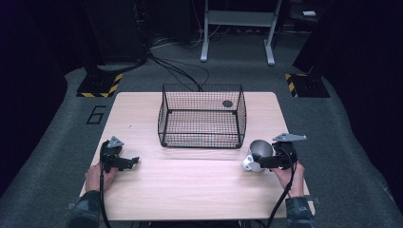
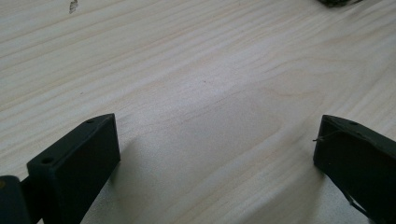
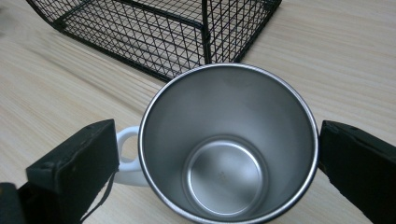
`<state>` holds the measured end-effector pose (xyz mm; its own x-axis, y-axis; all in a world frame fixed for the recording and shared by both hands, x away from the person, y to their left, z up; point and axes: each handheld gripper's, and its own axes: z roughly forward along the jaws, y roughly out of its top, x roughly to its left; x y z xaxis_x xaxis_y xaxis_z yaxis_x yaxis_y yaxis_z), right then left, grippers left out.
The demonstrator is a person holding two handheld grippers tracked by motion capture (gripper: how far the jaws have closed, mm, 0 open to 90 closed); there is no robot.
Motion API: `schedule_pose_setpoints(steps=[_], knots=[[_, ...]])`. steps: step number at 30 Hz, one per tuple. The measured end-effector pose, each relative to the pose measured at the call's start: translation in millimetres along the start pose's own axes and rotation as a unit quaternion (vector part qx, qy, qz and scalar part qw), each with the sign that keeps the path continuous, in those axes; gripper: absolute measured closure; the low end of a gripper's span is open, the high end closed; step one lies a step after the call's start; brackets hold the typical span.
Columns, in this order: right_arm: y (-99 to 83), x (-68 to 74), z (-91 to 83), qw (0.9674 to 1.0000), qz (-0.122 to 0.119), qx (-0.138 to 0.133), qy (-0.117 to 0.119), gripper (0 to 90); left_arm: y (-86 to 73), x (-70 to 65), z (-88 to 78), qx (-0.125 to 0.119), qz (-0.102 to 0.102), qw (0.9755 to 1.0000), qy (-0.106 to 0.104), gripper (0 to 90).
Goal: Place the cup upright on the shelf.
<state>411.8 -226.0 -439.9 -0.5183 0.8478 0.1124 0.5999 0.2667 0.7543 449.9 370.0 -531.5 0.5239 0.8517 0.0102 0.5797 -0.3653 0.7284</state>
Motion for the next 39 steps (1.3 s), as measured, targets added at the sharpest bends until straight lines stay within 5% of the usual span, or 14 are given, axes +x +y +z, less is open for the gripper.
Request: schedule_pose_setpoints(steps=[15, 39], knots=[[1.8, -2.1, 15.2, 0.9998, 0.012, 0.013, -0.002, 0.8, 0.1, 0.2, -0.1, 0.001, 0.001, 1.0000, 0.000, 0.3], [-0.2, -0.5, 14.7, 0.9999, 0.003, 0.007, -0.011, 3.2, 0.0, 0.1, 0.0, 0.000, 0.000, 1.0000, 0.000, 0.3]])
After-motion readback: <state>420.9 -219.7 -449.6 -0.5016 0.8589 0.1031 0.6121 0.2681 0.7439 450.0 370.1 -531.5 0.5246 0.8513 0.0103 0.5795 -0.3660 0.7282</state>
